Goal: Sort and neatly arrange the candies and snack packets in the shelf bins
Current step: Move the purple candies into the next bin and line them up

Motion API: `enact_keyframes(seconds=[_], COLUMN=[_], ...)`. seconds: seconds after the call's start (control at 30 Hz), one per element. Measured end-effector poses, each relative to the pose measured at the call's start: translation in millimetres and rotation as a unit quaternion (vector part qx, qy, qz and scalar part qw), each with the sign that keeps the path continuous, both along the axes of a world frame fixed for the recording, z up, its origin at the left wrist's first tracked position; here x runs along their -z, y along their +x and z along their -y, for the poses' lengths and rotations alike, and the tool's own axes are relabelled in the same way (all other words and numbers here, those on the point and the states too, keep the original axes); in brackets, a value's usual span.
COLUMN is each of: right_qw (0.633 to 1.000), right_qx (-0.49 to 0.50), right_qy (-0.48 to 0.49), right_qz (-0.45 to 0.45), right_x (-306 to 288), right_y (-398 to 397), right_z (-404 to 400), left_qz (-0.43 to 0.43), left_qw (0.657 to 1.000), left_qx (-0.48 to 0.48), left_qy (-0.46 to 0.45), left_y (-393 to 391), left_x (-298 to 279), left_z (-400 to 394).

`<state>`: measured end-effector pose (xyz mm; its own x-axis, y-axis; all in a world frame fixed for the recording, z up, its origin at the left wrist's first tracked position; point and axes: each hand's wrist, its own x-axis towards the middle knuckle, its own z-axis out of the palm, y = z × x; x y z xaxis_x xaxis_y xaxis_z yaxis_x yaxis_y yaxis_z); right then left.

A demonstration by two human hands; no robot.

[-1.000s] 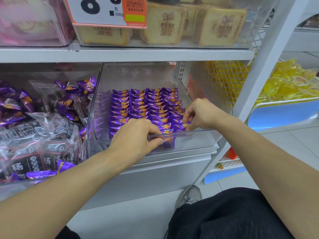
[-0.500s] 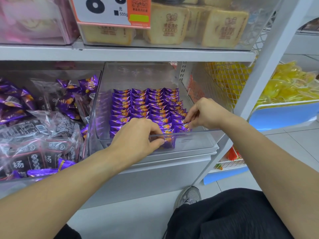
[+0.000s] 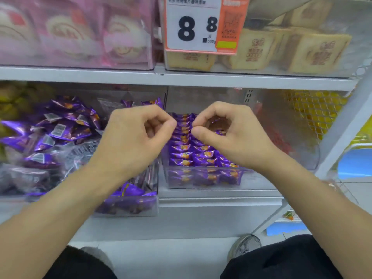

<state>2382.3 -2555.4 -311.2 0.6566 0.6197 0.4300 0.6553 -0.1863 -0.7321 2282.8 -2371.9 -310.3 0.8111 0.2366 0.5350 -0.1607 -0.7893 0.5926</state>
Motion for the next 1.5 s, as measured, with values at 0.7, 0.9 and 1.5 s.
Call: enact_keyframes(seconds=[0.7, 0.9, 1.5], right_qw=[0.941, 0.995, 0.900], right_qx=[-0.010, -0.021, -0.169], right_qy=[-0.327, -0.094, 0.065], right_qz=[0.082, 0.025, -0.397], right_x=[33.6, 15.5, -6.7], right_y=[14.4, -7.2, -69.1], right_z=[-299.8, -273.0, -220.3], left_qz=[-0.182, -0.094, -0.015], left_qw=[0.974, 0.971, 0.917], left_qx=[-0.134, -0.131, -0.038], left_qy=[-0.029, -0.174, -0.396], left_y=[-61.6, -60.8, -92.7], left_x=[48.0, 48.5, 25.0], left_z=[-178.1, -187.3, -177.7])
